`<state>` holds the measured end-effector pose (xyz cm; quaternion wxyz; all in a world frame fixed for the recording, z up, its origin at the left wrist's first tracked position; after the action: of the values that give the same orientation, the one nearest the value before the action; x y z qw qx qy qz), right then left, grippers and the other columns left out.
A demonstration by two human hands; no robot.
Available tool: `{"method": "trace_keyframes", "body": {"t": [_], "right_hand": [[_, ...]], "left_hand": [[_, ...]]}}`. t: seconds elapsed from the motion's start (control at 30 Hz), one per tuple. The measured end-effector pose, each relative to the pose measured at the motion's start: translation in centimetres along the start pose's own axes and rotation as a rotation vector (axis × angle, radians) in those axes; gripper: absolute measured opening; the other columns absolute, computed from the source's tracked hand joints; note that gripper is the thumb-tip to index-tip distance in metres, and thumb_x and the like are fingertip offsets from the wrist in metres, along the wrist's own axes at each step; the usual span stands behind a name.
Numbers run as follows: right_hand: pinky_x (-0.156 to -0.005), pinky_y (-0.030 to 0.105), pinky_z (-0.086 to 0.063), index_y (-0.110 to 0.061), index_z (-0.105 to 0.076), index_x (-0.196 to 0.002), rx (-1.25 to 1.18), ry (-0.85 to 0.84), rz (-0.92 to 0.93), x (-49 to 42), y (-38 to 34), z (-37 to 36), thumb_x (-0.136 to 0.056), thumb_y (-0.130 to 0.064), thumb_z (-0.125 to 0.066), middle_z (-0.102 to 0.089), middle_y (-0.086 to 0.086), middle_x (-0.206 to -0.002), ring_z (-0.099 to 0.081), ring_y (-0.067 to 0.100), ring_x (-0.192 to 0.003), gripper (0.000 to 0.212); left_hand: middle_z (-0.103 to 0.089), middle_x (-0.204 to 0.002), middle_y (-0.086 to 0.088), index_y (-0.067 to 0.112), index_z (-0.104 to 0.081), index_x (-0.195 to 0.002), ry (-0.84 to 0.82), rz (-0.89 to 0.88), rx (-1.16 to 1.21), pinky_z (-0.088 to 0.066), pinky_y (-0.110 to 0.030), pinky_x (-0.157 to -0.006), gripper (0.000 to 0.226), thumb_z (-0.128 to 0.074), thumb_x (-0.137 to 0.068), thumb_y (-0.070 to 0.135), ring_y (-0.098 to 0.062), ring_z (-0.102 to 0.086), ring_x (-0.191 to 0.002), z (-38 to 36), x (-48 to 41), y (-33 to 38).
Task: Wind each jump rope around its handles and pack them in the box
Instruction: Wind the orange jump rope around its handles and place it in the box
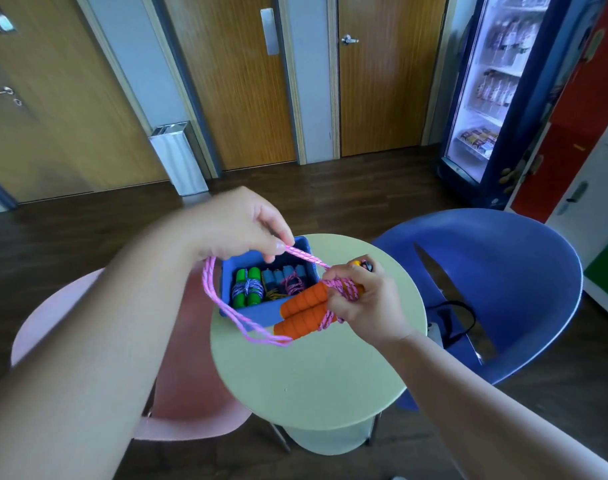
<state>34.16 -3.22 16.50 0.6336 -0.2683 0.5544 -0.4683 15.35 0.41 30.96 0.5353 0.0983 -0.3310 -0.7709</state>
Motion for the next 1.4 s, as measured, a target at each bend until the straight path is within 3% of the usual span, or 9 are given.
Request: {"method": "trace_keyframes", "body": {"t": [0.13, 0.3, 0.4, 0.53, 0.73, 0.8, 0.93, 1.13, 1.4], "right_hand": [[-0.064, 0.043, -0.06, -0.032, -0.078, -0.092, -0.103, -0.041, -0.043, 0.2, 0.2, 0.2, -0.074, -0.015, -0.072, -0.061, 0.011, -0.099, -0.066, 0.024, -0.082, 0.025], [-0.078, 0.038, -0.058, -0.017, -0.078, -0.09, -0.363, 0.003, -0.036, 0.9, -1.7, -0.6, -0.074, -0.007, -0.072, -0.071, 0.008, -0.097, -0.069, 0.027, -0.09, 0.019], [-0.081, 0.046, -0.059, -0.013, -0.076, -0.092, -0.472, 0.081, -0.015, -0.1, -3.5, -0.1, -0.077, -0.009, -0.071, -0.073, 0.018, -0.099, -0.069, 0.038, -0.095, 0.016], [-0.082, 0.047, -0.058, -0.007, -0.074, -0.096, -0.589, 0.192, -0.019, -3.3, -5.7, 1.7, -0.084, 0.002, -0.066, -0.073, 0.014, -0.097, -0.068, 0.035, -0.09, 0.017], [-0.074, 0.044, -0.064, -0.014, -0.075, -0.101, -0.413, 0.304, -0.055, -8.6, -5.3, 4.2, -0.093, -0.005, -0.069, -0.07, 0.007, -0.099, -0.071, 0.023, -0.083, 0.014], [-0.074, 0.044, -0.065, -0.027, -0.075, -0.103, -0.295, 0.281, -0.084, -9.7, -3.7, 4.7, -0.093, -0.017, -0.071, -0.066, 0.015, -0.111, -0.074, 0.026, -0.091, 0.014], [-0.07, 0.012, -0.053, -0.026, -0.073, -0.106, -0.056, 0.258, -0.065, -9.5, -2.2, 5.0, -0.094, -0.017, -0.072, -0.058, 0.005, -0.107, -0.063, -0.003, -0.081, 0.016], [-0.082, 0.011, -0.047, -0.025, -0.075, -0.102, 0.1, 0.165, 0.018, -6.8, -1.5, 3.5, -0.088, -0.014, -0.076, -0.061, 0.001, -0.105, -0.059, -0.007, -0.089, 0.019], [-0.077, 0.049, -0.059, -0.026, -0.074, -0.104, -0.037, 0.024, 0.117, -2.9, -3.3, 1.5, -0.086, -0.034, -0.081, -0.057, -0.024, -0.103, -0.062, 0.026, -0.099, 0.021]], "left_hand": [[-0.079, -0.079, 0.006, 0.031, -0.081, -0.089, 0.13, -0.128, -0.077, -0.056, -0.03, -0.084, 0.022, -0.078, -0.09, 0.009, -0.011, -0.073, -0.082, 2.3, -1.1, 1.3], [-0.08, -0.081, 0.004, 0.027, -0.079, -0.094, 0.218, -0.115, -0.044, -0.056, -0.039, -0.098, 0.02, -0.072, -0.094, 0.008, -0.015, -0.076, -0.089, 0.6, -4.7, -2.3], [-0.079, -0.078, 0.005, 0.025, -0.081, -0.091, 0.225, -0.093, -0.02, -0.058, -0.034, -0.088, 0.007, -0.075, -0.094, 0.025, -0.015, -0.075, -0.084, -2.3, -7.2, -8.0], [-0.073, -0.073, 0.002, 0.024, -0.075, -0.102, 0.164, 0.162, 0.061, -0.06, -0.029, -0.077, 0.036, -0.076, -0.086, 0.056, -0.015, -0.072, -0.069, -9.6, -10.4, -19.6], [-0.046, -0.045, 0.012, 0.035, -0.069, -0.072, 0.311, -0.015, 0.39, -0.033, -0.03, -0.054, 0.036, -0.042, -0.094, 0.044, -0.009, -0.039, -0.046, -17.0, -2.2, -6.5], [-0.043, -0.049, 0.012, 0.026, -0.067, -0.074, 0.336, -0.034, 0.5, -0.03, -0.03, -0.055, 0.039, -0.041, -0.096, 0.045, -0.011, -0.036, -0.049, -17.3, -0.5, -4.6], [-0.042, -0.057, 0.009, 0.014, -0.063, -0.081, 0.324, -0.25, 0.439, -0.031, -0.032, -0.054, 0.038, -0.048, -0.1, 0.044, -0.01, -0.037, -0.055, -14.9, 1.6, 0.1], [-0.046, -0.052, 0.01, 0.011, -0.064, -0.077, 0.442, -0.352, 0.366, -0.029, -0.028, -0.049, 0.036, -0.052, -0.1, 0.036, -0.007, -0.037, -0.049, -7.8, 0.6, 3.2], [-0.057, -0.061, 0.008, 0.014, -0.069, -0.082, 0.44, -0.146, 0.043, -0.042, -0.03, -0.06, 0.036, -0.052, -0.107, 0.034, -0.006, -0.05, -0.058, -4.0, -3.9, -0.4]]}}
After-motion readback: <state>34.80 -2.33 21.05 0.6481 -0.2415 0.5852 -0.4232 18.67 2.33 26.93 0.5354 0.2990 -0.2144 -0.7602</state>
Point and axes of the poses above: each hand's wrist, its own x-axis away from the middle knuckle, its own z-axis out of the back of the hand, y = z × x, the point moved 7 cm from there along -x, towards the middle knuckle
